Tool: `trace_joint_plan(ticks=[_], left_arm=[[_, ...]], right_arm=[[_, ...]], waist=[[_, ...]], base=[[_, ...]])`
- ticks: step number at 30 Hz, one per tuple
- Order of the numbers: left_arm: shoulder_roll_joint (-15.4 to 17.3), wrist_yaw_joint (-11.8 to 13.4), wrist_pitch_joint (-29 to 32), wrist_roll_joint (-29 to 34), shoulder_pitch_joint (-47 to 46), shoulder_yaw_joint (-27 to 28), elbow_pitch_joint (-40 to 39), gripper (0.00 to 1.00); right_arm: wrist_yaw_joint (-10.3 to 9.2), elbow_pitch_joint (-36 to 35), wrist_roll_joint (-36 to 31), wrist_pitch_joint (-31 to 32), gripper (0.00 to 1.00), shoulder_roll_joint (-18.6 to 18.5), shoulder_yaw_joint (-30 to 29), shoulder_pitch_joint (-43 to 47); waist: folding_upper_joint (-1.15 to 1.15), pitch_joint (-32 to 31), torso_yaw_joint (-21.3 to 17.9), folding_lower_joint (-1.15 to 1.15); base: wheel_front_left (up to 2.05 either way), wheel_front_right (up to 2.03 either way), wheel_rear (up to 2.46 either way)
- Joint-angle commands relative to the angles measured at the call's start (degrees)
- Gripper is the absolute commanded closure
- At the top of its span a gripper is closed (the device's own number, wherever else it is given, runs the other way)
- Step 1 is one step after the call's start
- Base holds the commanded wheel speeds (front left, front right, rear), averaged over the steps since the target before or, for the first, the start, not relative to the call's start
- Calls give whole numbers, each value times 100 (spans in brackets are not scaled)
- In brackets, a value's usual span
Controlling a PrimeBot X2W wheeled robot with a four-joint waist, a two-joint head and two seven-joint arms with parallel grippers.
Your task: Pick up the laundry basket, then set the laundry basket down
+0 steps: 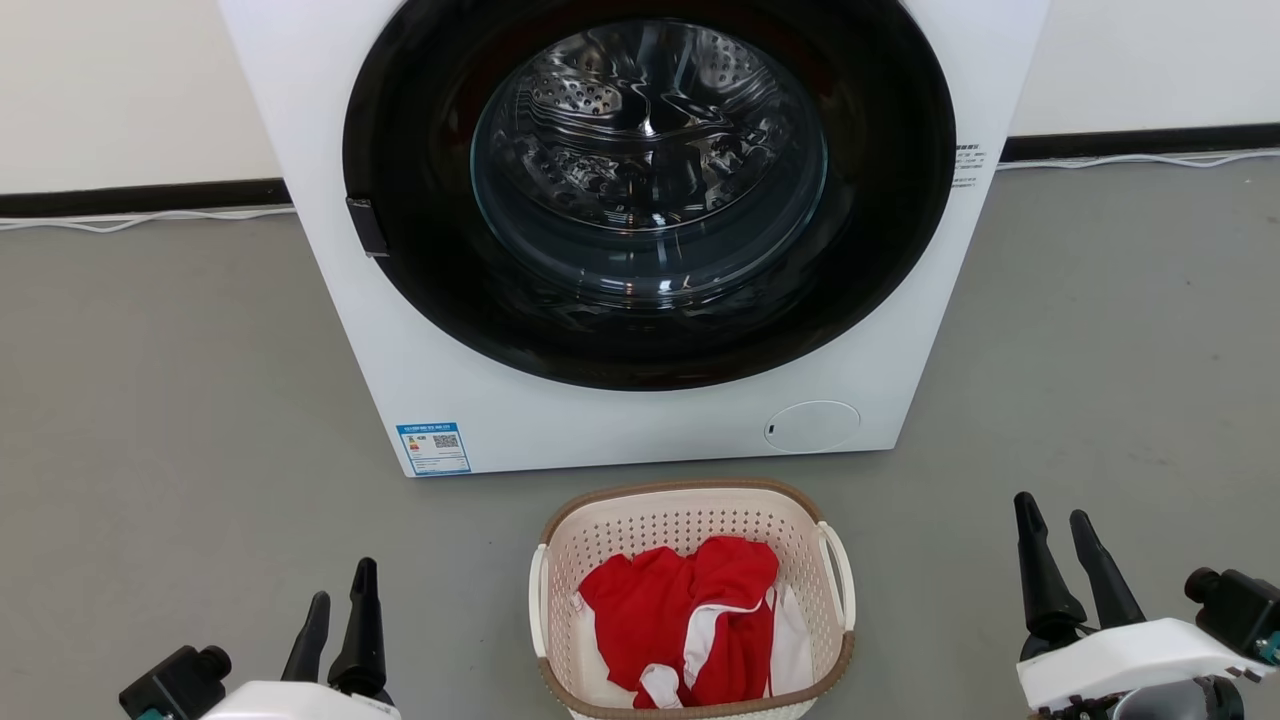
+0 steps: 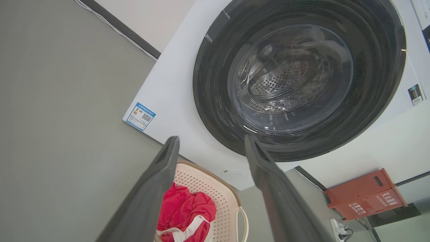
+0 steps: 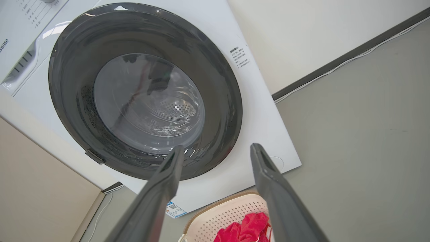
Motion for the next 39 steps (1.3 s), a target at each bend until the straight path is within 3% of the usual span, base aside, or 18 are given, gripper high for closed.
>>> trace_joint_plan(ticks=[1,39], left_arm=[[60,45,-67,195,-108,94,-128,0],[84,197,-706,2847,3,130,-118,0]], right_arm=[[28,-108,-205,-98,0,-108,104,-108],[41,14,-2901,-737,0,-198,65,-81]], waist=[[0,5,0,0],[0,20,33,-1]], base=[[0,0,0],[0,0,0]])
